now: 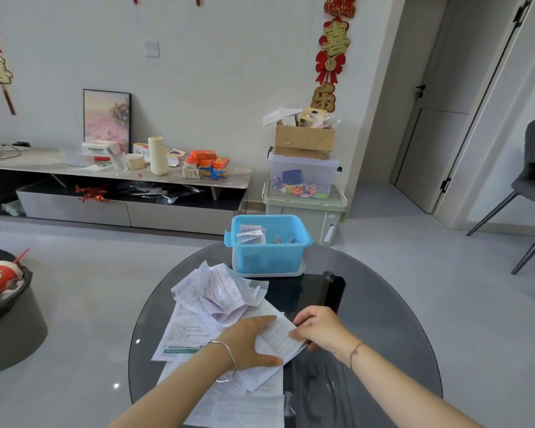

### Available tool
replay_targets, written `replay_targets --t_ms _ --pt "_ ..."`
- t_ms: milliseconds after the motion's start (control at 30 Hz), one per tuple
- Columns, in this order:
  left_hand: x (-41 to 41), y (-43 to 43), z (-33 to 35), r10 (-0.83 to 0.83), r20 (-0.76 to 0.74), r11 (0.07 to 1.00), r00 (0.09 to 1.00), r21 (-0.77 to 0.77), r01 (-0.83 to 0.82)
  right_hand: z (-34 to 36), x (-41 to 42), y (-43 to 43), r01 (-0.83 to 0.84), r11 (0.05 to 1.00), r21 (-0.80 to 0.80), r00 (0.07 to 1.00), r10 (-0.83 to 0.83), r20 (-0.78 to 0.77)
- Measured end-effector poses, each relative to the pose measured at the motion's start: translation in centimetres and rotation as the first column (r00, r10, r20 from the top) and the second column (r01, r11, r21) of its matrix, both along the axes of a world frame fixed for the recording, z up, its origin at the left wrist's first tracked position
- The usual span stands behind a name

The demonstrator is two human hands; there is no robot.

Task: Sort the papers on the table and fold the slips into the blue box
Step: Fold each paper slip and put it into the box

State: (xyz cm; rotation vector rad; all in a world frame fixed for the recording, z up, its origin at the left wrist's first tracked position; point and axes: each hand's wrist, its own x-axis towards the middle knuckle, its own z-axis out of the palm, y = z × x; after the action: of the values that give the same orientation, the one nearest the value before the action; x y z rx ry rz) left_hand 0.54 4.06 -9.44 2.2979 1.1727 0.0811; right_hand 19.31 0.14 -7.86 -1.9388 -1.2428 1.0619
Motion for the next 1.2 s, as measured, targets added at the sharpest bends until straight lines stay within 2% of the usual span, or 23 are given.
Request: replay_targets --t_ms 200,333,433,500,600,733,800,867,933,1000,1200 --pt "0.1 -0.3 1.6 0.035 0.155 0.984 0.987 0.17 -0.061 0.9 2.6 -1.3 0.115 0.992 0.06 0.991 -0.111 -0.07" --pt "0.4 -0.7 2.2 0.046 0.115 0.981 0.992 0.183 -0.067 0.7 5.1 -2.8 0.19 0.979 0.074 0.979 -0.183 -0.094" --pt "1.2 -1.2 1.9 0.091 0.109 0.985 0.99 0.135 -0.106 0.1 6.8 -4.1 0.292 0.95 0.111 0.94 -0.263 -0.215" --pt "2.0 -1.4 1.7 0.151 0.171 0.987 0.974 0.024 -0.157 -0.2 8.0 -5.2 0.367 0.919 0.146 0.897 -0.309 -0.317" --pt "3.9 -1.2 1.8 0.302 0.301 0.94 0.905 -0.254 -0.229 -0.7 9.3 -6.5 0.453 0.875 0.169 0.82 -0.335 -0.464" --pt "6.1 -1.1 2.3 0.549 0.436 0.745 0.714 -0.642 -0.181 -0.4 9.7 -7.4 0.452 0.875 0.174 0.777 -0.289 -0.56" --pt "6.6 -1.1 2.4 0.594 0.498 0.718 0.632 -0.683 -0.136 -0.4 9.5 -7.8 0.439 0.877 0.194 0.791 -0.274 -0.547" --pt "6.8 -1.3 2.4 0.587 0.542 0.745 0.601 -0.652 -0.14 -0.5 9.4 -8.2 0.423 0.872 0.246 0.843 -0.278 -0.461" --pt "7.0 -1.5 2.3 0.558 0.566 0.779 0.607 -0.61 -0.148 -0.6 9.3 -8.4 0.37 0.875 0.312 0.907 -0.267 -0.326" --pt "7.1 -1.7 2.0 0.526 0.58 0.804 0.622 -0.578 -0.14 -0.4 9.1 -8.5 0.33 0.877 0.348 0.932 -0.246 -0.265" --pt "7.0 -1.8 1.4 0.423 0.591 0.848 0.687 -0.526 -0.07 -0.3 8.5 -7.9 0.308 0.88 0.361 0.938 -0.216 -0.273"
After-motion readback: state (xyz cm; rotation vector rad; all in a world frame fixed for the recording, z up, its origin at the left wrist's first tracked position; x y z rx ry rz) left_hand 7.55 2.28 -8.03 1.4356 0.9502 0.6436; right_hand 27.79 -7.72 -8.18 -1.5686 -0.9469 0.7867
